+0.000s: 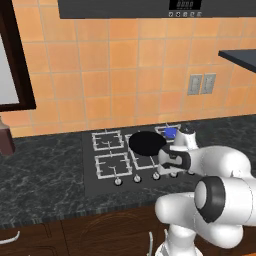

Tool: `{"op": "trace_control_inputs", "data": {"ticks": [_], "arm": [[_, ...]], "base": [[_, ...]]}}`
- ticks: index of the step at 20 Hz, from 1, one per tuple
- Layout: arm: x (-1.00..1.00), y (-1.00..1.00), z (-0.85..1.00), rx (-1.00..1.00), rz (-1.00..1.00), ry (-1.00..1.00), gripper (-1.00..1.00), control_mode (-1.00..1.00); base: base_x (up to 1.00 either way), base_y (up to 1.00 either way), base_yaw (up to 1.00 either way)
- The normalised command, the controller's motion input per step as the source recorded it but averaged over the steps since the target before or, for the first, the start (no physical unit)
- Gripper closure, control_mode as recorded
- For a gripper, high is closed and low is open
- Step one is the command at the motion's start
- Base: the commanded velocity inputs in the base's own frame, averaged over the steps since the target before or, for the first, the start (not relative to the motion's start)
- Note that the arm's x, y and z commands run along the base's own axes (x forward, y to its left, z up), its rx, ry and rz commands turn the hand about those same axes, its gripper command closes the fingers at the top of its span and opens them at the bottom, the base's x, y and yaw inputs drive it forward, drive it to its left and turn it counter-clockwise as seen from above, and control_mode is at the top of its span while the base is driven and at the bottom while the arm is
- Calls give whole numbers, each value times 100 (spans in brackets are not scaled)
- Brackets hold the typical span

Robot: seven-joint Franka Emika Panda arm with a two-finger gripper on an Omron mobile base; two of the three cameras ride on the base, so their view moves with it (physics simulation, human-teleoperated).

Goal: Turn off the rear right burner of the stove.

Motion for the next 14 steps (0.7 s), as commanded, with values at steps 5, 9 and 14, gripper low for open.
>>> {"op": "trace_control_inputs", "data": {"ticks": [5, 9, 14], "arm": [[4, 0, -13, 0, 0, -7, -100, -100], [9, 0, -13, 0, 0, -16, -100, -100], [9, 0, -9, 0, 0, -19, -100, -100]], "base": [[0, 0, 0], [0, 0, 0], [0, 0, 0]]}}
